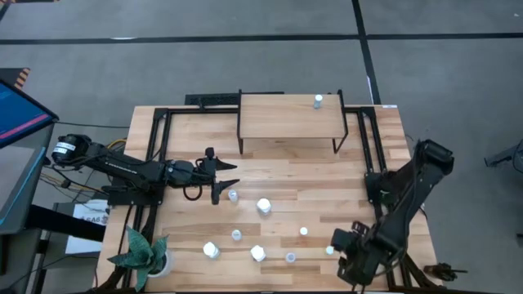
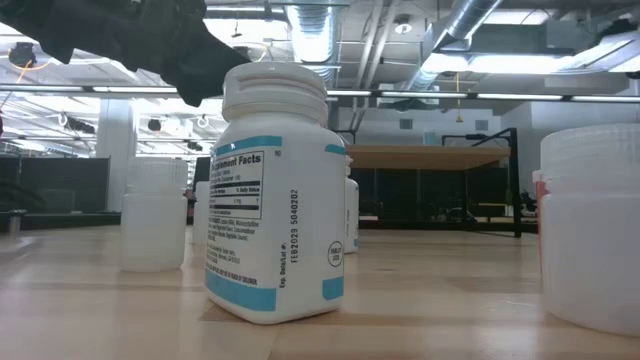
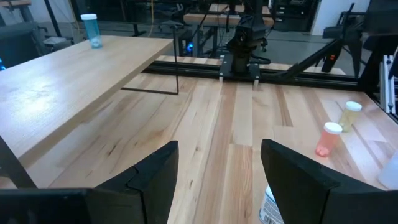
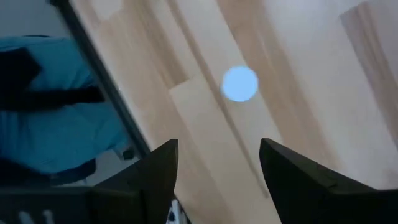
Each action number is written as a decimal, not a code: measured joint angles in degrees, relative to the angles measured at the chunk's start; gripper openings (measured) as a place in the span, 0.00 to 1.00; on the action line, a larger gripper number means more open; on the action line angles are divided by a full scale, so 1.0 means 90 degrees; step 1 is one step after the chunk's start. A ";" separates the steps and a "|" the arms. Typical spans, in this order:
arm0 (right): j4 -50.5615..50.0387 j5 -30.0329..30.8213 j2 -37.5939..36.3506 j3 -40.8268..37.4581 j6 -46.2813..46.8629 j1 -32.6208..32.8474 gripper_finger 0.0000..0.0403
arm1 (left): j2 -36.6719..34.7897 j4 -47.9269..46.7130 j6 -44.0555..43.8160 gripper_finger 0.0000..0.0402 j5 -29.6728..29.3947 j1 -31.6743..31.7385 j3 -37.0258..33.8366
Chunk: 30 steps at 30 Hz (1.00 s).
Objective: Pick and place medicine bottles onto shelf by color
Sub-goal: Put the yellow pill bottle on the shelf
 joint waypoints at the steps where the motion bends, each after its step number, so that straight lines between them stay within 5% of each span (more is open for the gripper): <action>1: -0.0020 0.0000 0.0083 0.0000 0.0097 0.0024 0.62 | 0.0000 0.0000 0.0001 0.55 -0.0001 0.0000 0.0000; 30: 0.0144 -0.0463 0.1311 0.0002 -0.0206 -0.0932 0.60 | 0.0000 -0.0016 0.0016 0.55 -0.0002 0.0000 0.0002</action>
